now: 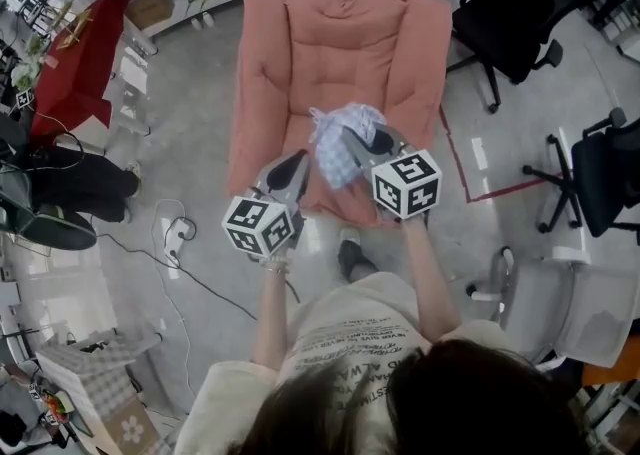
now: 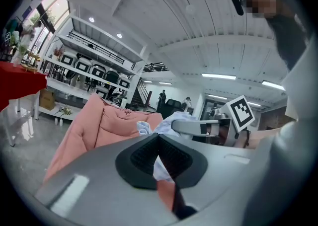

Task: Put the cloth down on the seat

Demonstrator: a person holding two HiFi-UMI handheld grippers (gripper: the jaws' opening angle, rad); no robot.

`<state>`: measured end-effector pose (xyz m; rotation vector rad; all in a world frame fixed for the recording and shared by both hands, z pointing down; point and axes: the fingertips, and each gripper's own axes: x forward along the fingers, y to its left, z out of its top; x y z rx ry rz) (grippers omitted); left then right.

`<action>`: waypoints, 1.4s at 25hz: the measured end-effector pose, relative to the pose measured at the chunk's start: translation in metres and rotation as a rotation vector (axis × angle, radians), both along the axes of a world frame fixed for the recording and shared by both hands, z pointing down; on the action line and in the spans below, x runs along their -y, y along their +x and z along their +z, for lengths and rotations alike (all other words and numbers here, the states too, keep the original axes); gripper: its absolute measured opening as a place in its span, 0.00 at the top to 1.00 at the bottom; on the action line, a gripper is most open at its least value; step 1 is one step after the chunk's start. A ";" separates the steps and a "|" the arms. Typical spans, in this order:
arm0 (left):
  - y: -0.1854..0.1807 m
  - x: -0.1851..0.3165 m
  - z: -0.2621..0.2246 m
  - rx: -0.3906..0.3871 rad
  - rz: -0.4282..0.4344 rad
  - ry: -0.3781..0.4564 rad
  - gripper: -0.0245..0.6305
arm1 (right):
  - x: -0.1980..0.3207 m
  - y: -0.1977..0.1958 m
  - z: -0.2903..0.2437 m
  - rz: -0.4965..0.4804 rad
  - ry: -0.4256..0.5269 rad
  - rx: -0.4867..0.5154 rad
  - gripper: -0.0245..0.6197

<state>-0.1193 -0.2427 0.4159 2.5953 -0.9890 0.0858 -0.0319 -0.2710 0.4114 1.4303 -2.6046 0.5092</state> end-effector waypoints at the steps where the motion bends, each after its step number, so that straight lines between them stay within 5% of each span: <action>1: 0.000 0.006 0.002 0.001 -0.007 -0.003 0.98 | 0.006 0.000 0.002 -0.007 -0.003 0.000 0.85; 13: 0.010 0.050 0.028 0.023 -0.022 -0.063 0.98 | 0.051 -0.005 0.038 -0.108 -0.073 -0.030 0.85; 35: 0.003 0.110 0.170 0.059 0.007 -0.300 0.98 | 0.119 -0.017 0.185 -0.162 -0.272 -0.091 0.85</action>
